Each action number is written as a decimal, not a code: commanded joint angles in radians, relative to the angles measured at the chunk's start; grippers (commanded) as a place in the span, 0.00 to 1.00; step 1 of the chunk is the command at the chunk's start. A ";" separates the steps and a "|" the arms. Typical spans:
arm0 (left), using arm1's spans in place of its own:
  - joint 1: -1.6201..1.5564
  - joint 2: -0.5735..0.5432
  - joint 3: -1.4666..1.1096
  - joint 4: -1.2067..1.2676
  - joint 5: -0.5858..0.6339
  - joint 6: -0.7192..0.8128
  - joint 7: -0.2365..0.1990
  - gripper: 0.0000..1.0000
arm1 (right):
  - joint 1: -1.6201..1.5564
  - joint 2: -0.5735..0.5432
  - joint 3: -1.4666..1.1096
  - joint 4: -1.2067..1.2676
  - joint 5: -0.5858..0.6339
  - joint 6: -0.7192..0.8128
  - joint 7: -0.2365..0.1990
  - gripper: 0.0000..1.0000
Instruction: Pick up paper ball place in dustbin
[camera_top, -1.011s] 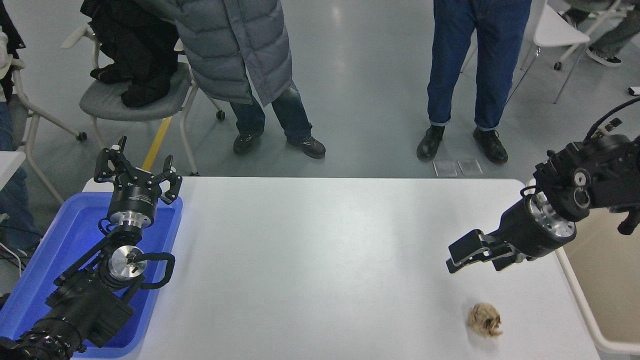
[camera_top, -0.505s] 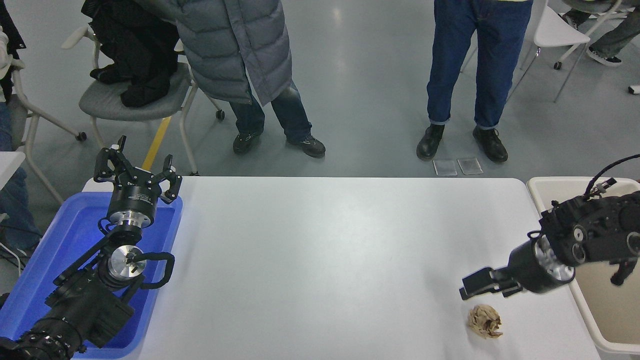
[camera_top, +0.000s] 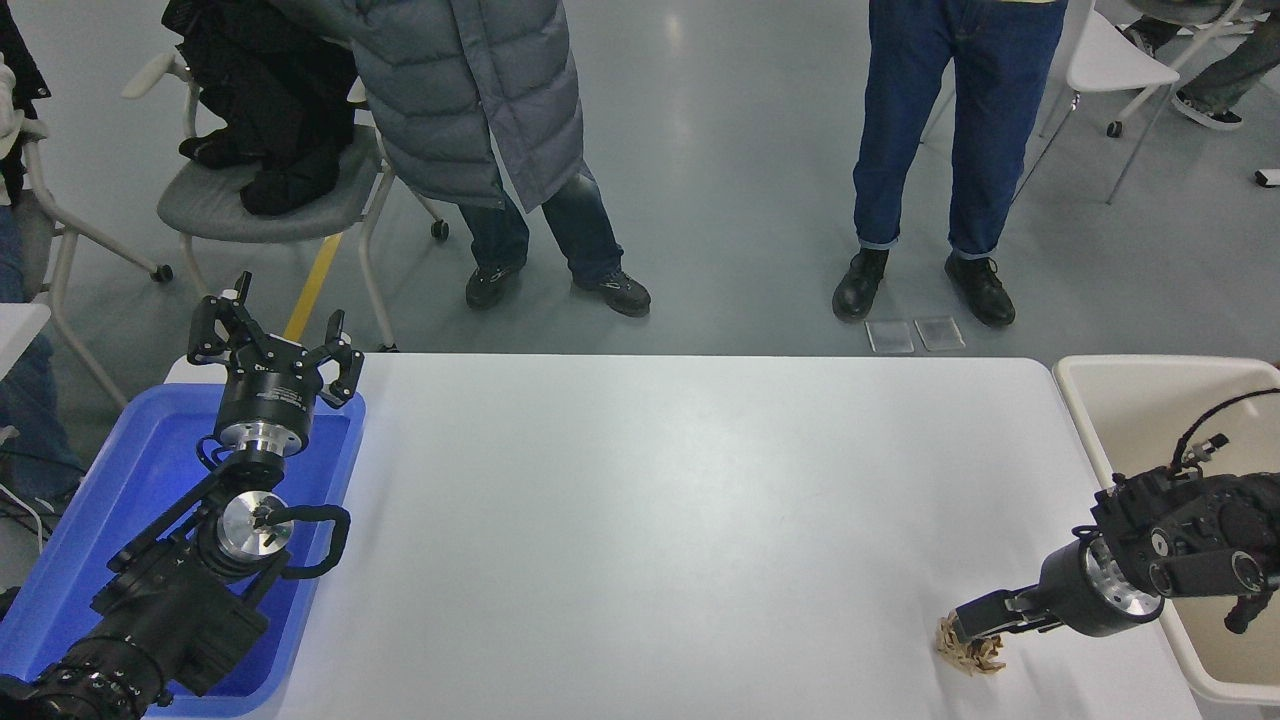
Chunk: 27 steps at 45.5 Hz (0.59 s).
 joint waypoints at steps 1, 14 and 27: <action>0.000 0.000 0.000 0.000 0.000 0.000 0.000 0.99 | -0.046 0.015 0.009 -0.045 -0.005 -0.005 0.000 1.00; 0.000 0.001 0.000 0.000 0.000 0.000 0.000 0.99 | -0.059 0.035 0.020 -0.053 -0.003 -0.005 0.000 0.89; 0.000 0.000 0.000 0.000 0.000 0.000 0.000 0.99 | -0.064 0.038 0.020 -0.051 -0.002 -0.007 0.002 0.39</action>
